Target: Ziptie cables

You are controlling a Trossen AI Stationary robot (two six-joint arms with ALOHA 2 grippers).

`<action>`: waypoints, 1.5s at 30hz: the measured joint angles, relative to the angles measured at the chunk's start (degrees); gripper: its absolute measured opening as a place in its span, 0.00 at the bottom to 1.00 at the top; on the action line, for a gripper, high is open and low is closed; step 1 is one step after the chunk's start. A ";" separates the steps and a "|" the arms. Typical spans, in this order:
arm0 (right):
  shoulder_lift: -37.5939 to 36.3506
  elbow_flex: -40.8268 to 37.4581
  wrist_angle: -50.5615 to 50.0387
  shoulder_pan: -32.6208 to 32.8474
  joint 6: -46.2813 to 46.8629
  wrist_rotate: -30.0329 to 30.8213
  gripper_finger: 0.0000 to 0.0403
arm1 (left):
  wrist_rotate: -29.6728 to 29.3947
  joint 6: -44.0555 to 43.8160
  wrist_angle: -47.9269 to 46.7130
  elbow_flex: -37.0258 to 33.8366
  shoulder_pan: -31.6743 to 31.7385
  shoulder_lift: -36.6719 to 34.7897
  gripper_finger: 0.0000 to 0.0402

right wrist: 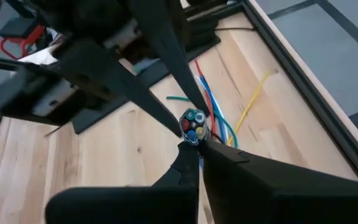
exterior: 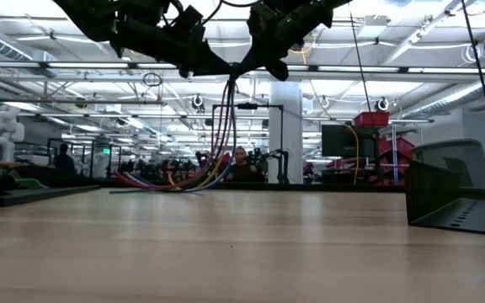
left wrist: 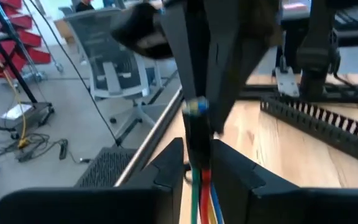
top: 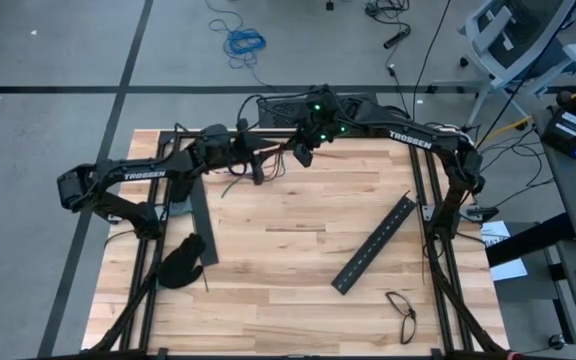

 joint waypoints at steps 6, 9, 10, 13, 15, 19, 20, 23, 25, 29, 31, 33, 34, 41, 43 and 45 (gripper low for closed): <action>1.64 0.00 -1.01 0.00 -0.07 -0.09 0.01 | -0.94 0.02 0.68 0.02 0.71 -0.92 0.17; 1.68 0.00 -0.03 0.01 -0.12 -0.23 0.01 | -0.89 0.02 -1.23 0.00 0.63 -0.87 0.17; 1.68 0.00 0.40 -0.01 -0.06 -0.23 0.01 | -0.84 0.07 -1.46 0.00 0.60 -0.87 0.17; 1.68 0.00 1.99 -0.16 0.41 -0.26 0.01 | -0.87 0.51 -2.61 0.00 0.16 -0.42 0.16; 1.68 0.00 2.20 -0.32 0.99 -0.42 0.01 | -0.83 0.46 -3.46 -0.02 0.01 -0.28 0.13; 1.68 0.00 1.69 -0.60 1.03 -0.37 0.01 | -1.71 0.22 -2.80 0.00 0.07 -0.39 0.07; 1.68 0.00 1.05 -0.82 1.02 0.04 0.00 | -2.46 0.13 -3.30 0.00 0.15 -0.36 0.07; 1.68 0.00 -2.49 -2.10 -0.05 3.44 0.00 | -4.02 0.13 -4.36 0.00 0.39 -0.35 0.06; 1.48 0.00 -5.51 -3.31 -2.34 5.39 0.00 | -3.90 0.02 -6.54 0.00 0.49 -0.37 0.06; 0.33 0.02 -16.78 -6.48 -8.10 9.68 0.00 | -1.17 0.02 -11.04 0.00 0.24 -0.35 0.06; -0.15 0.02 -26.82 -8.67 -11.28 9.96 0.03 | -0.28 0.17 -13.23 -0.02 -0.30 -0.35 0.06; -0.96 -1.06 -36.61 -10.50 -13.67 9.98 0.06 | -0.12 0.27 -13.77 -0.62 -0.73 -0.35 0.06; -1.92 -2.27 -40.21 -11.15 -14.83 9.90 0.08 | -0.07 0.28 -13.80 -0.79 -0.80 -0.35 0.06; -14.29 -21.69 -31.32 -7.79 -6.48 6.59 0.20 | 0.70 2.37 -12.65 -1.05 -0.77 0.88 0.06; -17.05 -29.65 -21.63 -4.01 0.23 3.31 0.22 | 0.80 3.10 -11.55 -1.07 -0.76 2.43 0.06; -18.39 -36.32 -12.12 0.39 6.35 2.44 0.24 | 0.81 3.13 -11.64 -1.07 -0.75 4.12 0.06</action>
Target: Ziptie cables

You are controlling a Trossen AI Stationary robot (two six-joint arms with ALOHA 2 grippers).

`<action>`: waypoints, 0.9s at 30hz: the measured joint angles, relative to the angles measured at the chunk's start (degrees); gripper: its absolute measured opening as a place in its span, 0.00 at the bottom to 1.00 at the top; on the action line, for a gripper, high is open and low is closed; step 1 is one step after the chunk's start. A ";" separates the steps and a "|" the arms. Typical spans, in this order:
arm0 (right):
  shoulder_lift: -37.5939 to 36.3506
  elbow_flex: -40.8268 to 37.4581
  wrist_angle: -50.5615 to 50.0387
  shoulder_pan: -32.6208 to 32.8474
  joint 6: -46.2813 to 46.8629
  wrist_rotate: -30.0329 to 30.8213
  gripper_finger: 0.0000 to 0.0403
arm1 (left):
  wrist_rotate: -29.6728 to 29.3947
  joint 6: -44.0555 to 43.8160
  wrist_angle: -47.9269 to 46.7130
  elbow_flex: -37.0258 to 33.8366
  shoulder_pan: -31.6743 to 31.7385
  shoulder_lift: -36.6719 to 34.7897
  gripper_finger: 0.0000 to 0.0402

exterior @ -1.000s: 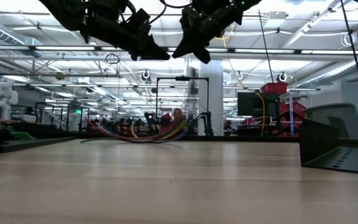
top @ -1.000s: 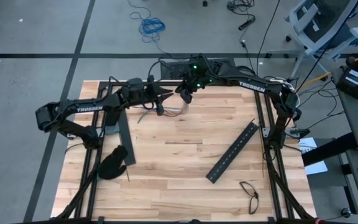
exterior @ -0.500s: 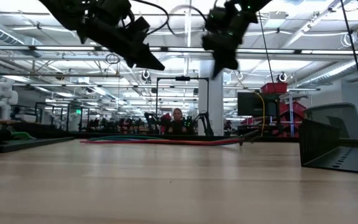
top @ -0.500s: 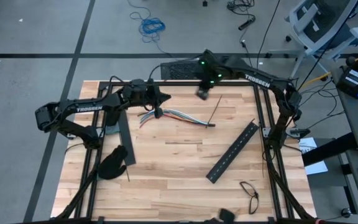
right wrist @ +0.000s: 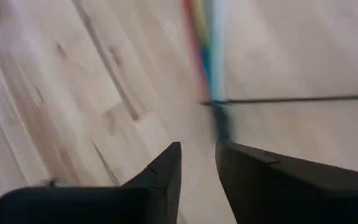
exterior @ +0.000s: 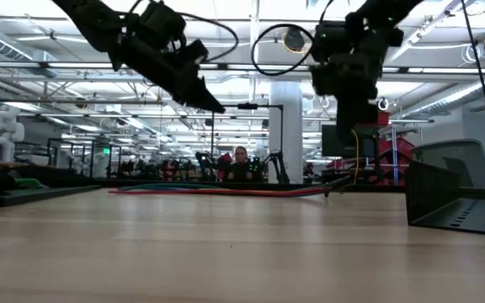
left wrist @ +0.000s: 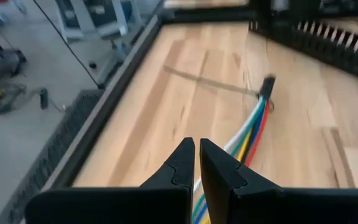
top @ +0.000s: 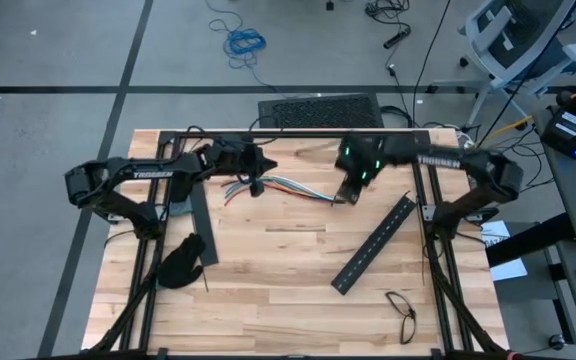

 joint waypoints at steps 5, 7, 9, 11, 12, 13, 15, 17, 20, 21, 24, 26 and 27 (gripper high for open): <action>-0.25 -8.31 11.03 6.62 7.60 8.17 0.29 | 0.04 0.00 -0.29 -0.02 -0.59 1.96 0.06; -0.29 -9.31 10.80 7.49 7.92 11.36 0.30 | 0.07 0.04 0.07 -0.02 -0.97 1.92 0.06; -0.30 -10.50 10.19 7.70 6.46 12.30 0.30 | 0.07 0.45 -0.07 -0.02 -1.25 1.94 0.06; -0.30 -12.08 10.71 7.61 6.04 12.41 0.31 | 0.07 1.56 -0.12 -0.02 -1.50 1.94 0.06; -0.30 -12.86 11.16 7.59 5.85 12.44 0.31 | 0.07 2.14 -0.05 -0.02 -1.58 1.94 0.06; -0.30 -13.46 11.63 7.57 5.45 12.54 0.31 | 0.07 2.73 -0.06 -0.02 -1.72 1.94 0.06; -0.30 -14.06 14.05 7.59 5.00 12.61 0.31 | 0.04 2.99 -0.06 -0.02 -1.94 1.94 0.06; -0.30 -14.11 16.60 7.59 4.05 12.59 0.31 | 0.04 3.05 0.05 -0.02 -2.23 1.94 0.06; -0.30 -14.15 17.72 7.59 2.23 12.59 0.31 | 0.04 3.06 0.49 -0.02 -2.45 2.75 0.06; -0.30 -14.16 17.72 7.53 1.79 12.59 0.31 | 0.02 3.06 0.71 0.00 -2.52 3.27 0.06; -0.30 -14.73 18.17 7.03 0.82 12.39 0.31 | 0.02 3.06 2.70 -0.02 -2.53 5.72 0.06; -0.28 -15.05 18.99 6.81 0.07 12.43 0.31 | 0.04 3.03 4.42 -0.02 -2.64 6.93 0.06; -0.28 -15.24 20.19 6.72 -0.19 12.35 0.31 | 0.04 3.03 5.08 -0.02 -2.64 7.42 0.06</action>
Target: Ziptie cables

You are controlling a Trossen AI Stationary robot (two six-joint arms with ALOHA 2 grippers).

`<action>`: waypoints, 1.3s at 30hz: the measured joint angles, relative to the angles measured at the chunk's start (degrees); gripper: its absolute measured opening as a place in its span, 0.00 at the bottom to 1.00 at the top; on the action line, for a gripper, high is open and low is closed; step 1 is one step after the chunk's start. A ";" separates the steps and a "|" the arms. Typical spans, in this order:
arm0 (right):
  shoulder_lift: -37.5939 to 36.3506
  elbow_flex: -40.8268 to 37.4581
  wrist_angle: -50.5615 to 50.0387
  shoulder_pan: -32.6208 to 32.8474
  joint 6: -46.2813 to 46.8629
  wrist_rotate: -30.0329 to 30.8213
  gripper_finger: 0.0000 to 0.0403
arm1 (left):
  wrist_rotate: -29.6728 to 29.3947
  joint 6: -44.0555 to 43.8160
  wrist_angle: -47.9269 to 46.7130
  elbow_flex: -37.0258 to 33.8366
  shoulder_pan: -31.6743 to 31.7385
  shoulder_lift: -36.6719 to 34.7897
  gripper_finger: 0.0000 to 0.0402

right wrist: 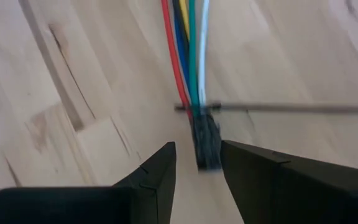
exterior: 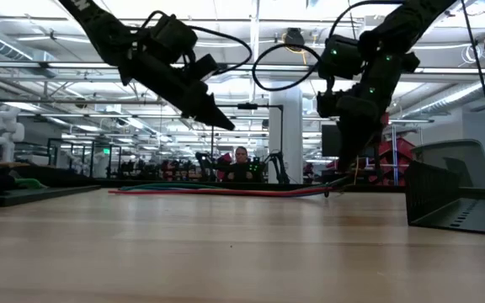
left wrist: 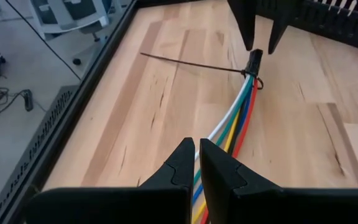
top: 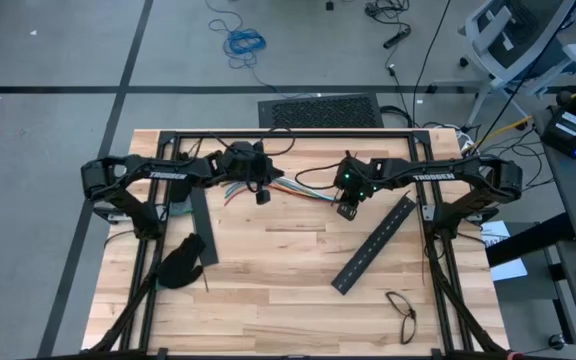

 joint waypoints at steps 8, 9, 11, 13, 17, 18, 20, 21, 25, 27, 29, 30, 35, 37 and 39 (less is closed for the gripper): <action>0.31 -2.84 1.37 0.00 -0.16 0.19 0.31 | 0.00 0.00 1.35 0.02 0.00 1.07 0.06; 0.31 -3.02 2.36 0.00 -0.11 0.31 0.31 | 0.00 0.00 1.30 0.00 0.00 1.07 0.06; 0.31 -3.02 3.67 0.00 0.08 0.31 0.31 | 0.00 0.00 1.29 0.02 0.00 1.07 0.06; 0.58 -3.00 3.50 0.00 -0.43 0.31 0.31 | 0.00 -0.01 1.28 0.02 0.00 1.07 0.06; 2.19 -3.00 3.90 0.00 -2.42 0.37 0.31 | 0.00 -0.02 1.29 0.02 0.00 1.07 0.06; 2.53 -3.00 4.74 0.00 -2.70 0.40 0.31 | -0.01 -0.02 1.27 0.02 0.01 1.07 0.06; 3.32 -3.00 5.89 0.00 -3.30 0.42 0.31 | -0.04 -0.02 1.21 0.02 0.00 1.07 0.06; 3.64 -3.00 6.12 -0.01 -3.69 0.48 0.31 | -0.04 -0.04 1.25 0.02 0.00 1.07 0.06; 4.31 -3.00 5.19 0.00 -5.68 2.63 0.31 | -0.24 -0.09 1.12 0.02 0.00 1.07 0.06; 4.31 -3.00 5.94 -0.04 -6.24 3.24 0.31 | -0.26 -0.10 1.18 0.02 0.00 1.07 0.06; 4.31 -3.00 5.87 -0.28 -7.00 3.24 0.31 | -0.26 -0.09 1.21 0.02 0.00 1.07 0.06; 4.31 -3.00 5.91 -0.35 -7.14 3.29 0.31 | -0.26 -0.09 1.18 0.02 0.00 1.07 0.06; 4.28 -3.00 6.34 -0.39 -7.05 3.19 0.29 | -0.31 -0.09 1.21 0.02 0.01 1.07 0.06; 4.28 -3.00 6.33 -0.39 -6.33 2.72 0.23 | -0.44 -0.09 1.23 0.02 0.00 1.07 0.06; 4.26 -3.00 6.07 -0.39 -5.36 2.57 0.12 | -0.48 -0.09 1.24 0.02 0.00 1.07 0.06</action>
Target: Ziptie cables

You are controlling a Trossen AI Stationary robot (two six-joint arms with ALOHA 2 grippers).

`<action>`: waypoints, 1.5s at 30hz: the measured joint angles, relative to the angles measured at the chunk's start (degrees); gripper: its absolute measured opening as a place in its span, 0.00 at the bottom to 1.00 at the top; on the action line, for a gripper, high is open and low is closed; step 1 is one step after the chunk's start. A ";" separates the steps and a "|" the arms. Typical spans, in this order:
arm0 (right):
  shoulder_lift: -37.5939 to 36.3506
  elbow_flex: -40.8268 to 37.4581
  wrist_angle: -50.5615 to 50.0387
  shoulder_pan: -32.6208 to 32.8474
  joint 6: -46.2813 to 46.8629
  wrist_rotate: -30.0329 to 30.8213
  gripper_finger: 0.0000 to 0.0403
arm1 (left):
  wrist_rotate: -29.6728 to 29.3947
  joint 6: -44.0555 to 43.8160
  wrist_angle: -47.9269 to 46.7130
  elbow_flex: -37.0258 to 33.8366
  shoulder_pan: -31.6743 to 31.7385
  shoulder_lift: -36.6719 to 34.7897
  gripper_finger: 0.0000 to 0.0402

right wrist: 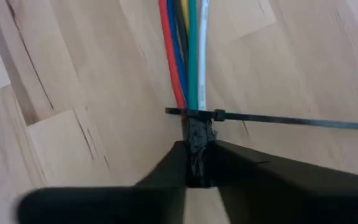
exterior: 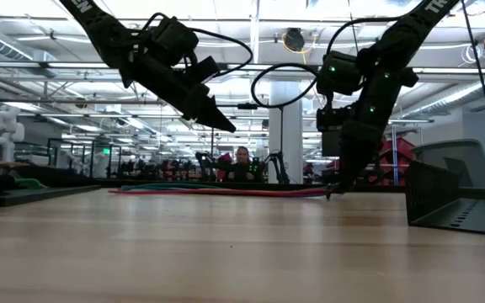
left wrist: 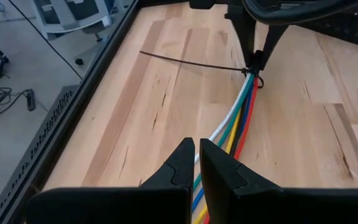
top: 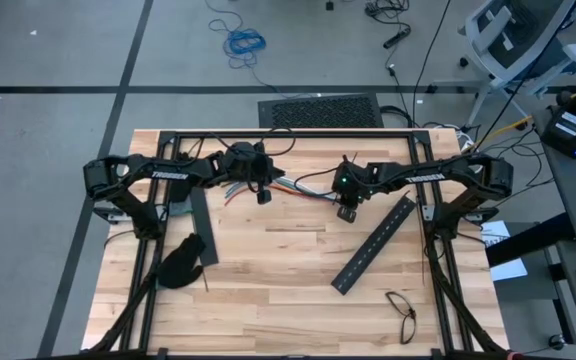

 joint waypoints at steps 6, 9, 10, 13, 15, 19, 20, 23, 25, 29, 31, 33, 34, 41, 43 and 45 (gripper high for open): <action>-0.02 0.00 -0.12 -0.32 3.79 -2.04 0.07 | -0.22 -0.02 0.25 0.00 0.00 -0.02 0.06; -0.67 0.40 0.15 -0.50 5.85 -4.23 0.07 | -0.20 -0.04 1.55 0.00 0.00 -0.05 0.06; -0.93 0.83 0.18 -0.47 6.47 -4.33 0.07 | -0.21 -0.04 1.85 0.00 0.00 -0.20 0.06; -2.30 2.38 -0.10 -0.46 7.02 -5.86 0.07 | -0.20 -0.06 2.41 0.01 0.00 -1.51 0.06; -3.16 4.23 -0.31 -0.46 7.18 -6.09 0.07 | -0.20 -0.05 2.69 0.03 0.00 -2.94 0.06; -4.52 9.46 -3.09 -0.44 6.24 -7.43 0.07 | -0.20 -0.04 2.71 0.04 0.00 -7.16 0.06; -4.52 11.40 -4.40 -0.24 5.47 -7.57 0.07 | -0.20 -0.05 3.04 0.04 0.00 -8.18 0.06; -4.50 17.92 -8.23 0.59 2.67 -8.69 0.07 | -0.20 -0.09 3.71 0.09 -0.03 -11.00 0.06; -4.48 22.23 -10.02 1.20 0.24 -8.78 0.07 | -0.20 -0.61 4.36 0.94 -0.43 -11.86 0.06; -4.48 29.38 -14.20 1.43 -2.68 -9.08 0.07 | 1.04 -3.46 3.99 4.45 -1.72 -12.24 0.06; -4.48 31.57 -16.62 1.36 -3.54 -8.82 0.07 | 1.40 -3.02 4.22 6.61 -2.90 -12.27 0.06; -4.48 32.49 -17.91 1.34 -4.15 -8.49 0.07 | 1.81 -3.02 4.05 8.53 -3.89 -12.31 0.06; -4.46 32.59 -18.30 1.38 -4.33 -8.41 0.07 | 2.25 -3.01 3.84 9.51 -4.24 -12.31 0.06; -2.98 32.59 -17.99 1.27 -4.88 -8.49 0.07 | 5.44 -1.15 -8.30 13.50 -4.90 -10.74 0.06; -2.14 32.59 -16.15 1.71 -4.17 -8.74 0.07 | 5.64 0.21 -10.54 13.90 -5.32 -9.29 0.06; -1.23 32.59 -14.40 2.34 -4.03 -8.91 0.07 | 5.67 1.11 -9.90 14.58 -5.91 -8.38 0.06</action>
